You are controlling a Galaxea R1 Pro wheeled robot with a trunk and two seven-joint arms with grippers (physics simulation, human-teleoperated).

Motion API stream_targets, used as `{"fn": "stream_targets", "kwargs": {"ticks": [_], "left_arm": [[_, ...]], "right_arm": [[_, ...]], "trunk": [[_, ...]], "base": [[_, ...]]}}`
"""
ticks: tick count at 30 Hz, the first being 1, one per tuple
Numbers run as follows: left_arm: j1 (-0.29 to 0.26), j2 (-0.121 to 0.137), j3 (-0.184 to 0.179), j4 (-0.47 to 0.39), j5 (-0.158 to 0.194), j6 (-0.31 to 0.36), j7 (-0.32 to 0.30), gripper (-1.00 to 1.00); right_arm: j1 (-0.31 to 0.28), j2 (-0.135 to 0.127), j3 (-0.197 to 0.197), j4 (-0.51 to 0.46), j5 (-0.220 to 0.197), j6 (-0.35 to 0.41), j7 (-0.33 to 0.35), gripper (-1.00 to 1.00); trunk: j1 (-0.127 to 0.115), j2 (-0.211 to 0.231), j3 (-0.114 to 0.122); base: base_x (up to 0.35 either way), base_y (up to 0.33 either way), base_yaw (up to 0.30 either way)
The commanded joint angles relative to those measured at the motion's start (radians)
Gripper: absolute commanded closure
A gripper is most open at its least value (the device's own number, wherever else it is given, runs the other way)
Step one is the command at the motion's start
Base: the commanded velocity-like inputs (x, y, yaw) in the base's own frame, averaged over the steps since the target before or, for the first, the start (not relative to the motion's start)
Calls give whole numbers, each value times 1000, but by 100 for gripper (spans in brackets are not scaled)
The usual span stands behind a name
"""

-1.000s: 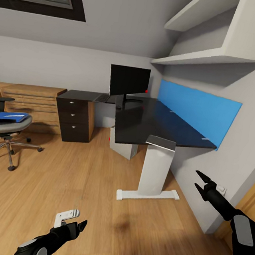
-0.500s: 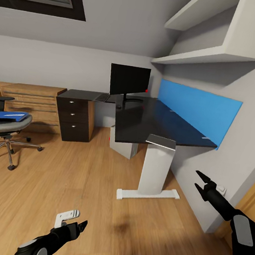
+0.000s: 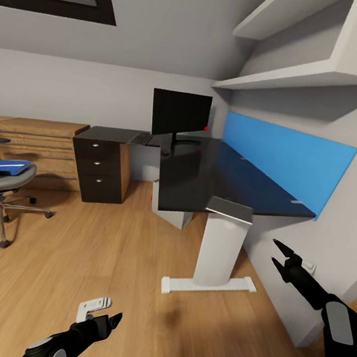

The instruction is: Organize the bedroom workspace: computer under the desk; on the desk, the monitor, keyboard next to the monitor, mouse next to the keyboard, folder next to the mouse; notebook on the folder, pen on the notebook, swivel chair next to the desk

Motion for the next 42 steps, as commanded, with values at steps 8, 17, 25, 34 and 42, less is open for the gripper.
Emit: {"fn": "stream_targets", "kwargs": {"ticks": [8,17,25,34,42], "left_arm": [[0,0,4,0,7,5,-1,-100],[0,0,4,1,7,5,-2,-100],[0,0,4,1,7,5,-1,-100],[0,0,4,1,8,5,-1,-100],[0,0,4,1,8,5,-1,-100]], "right_arm": [[-1,3,-2,5,-1,7,1,-100],[-1,4,-1,15,-1,7,0,-100],[-1,6,-1,17,-1,7,0,-100],[-1,6,-1,17,-1,7,0,-100],[-1,6,-1,17,-1,7,0,-100]], "trunk": [[0,0,-1],[0,0,-1],[-19,35,15],[-53,98,43],[-72,133,59]], "base": [[295,84,0],[118,71,0],[11,7,0],[0,0,0],[0,0,0]]}}
